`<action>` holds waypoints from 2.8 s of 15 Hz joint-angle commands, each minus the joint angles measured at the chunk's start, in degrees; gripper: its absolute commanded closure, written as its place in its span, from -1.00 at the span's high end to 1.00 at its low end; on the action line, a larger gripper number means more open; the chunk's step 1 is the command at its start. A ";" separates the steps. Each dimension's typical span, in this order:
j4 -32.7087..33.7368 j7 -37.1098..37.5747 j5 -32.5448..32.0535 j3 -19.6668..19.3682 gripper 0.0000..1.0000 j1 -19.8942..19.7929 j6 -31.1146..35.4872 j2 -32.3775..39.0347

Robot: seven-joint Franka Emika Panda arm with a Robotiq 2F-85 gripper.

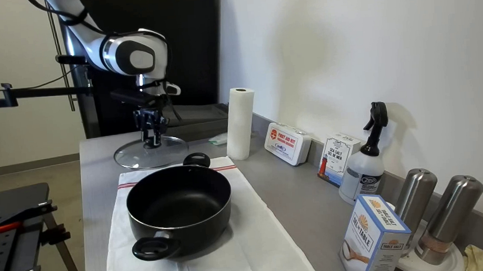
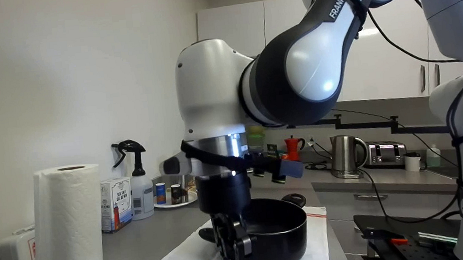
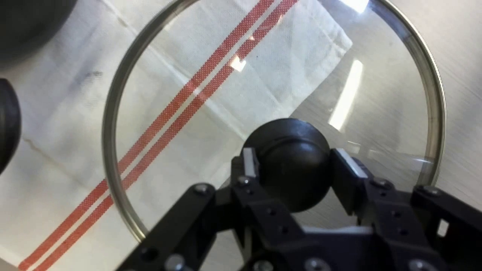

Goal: Put the lid on the pot

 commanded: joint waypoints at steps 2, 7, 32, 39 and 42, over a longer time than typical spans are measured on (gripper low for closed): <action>-3.47 -0.13 -0.31 -0.16 -0.50 0.00 -3.07 -8.27; -5.37 0.23 1.04 -1.64 -0.50 -2.03 -3.35 -12.80; -12.34 -0.03 12.89 -14.39 -0.50 -15.87 -2.74 -18.11; -13.46 0.54 12.85 -15.74 -0.50 -16.96 -1.62 -17.75; -13.76 1.05 12.33 -16.08 -0.50 -17.18 -0.89 -17.44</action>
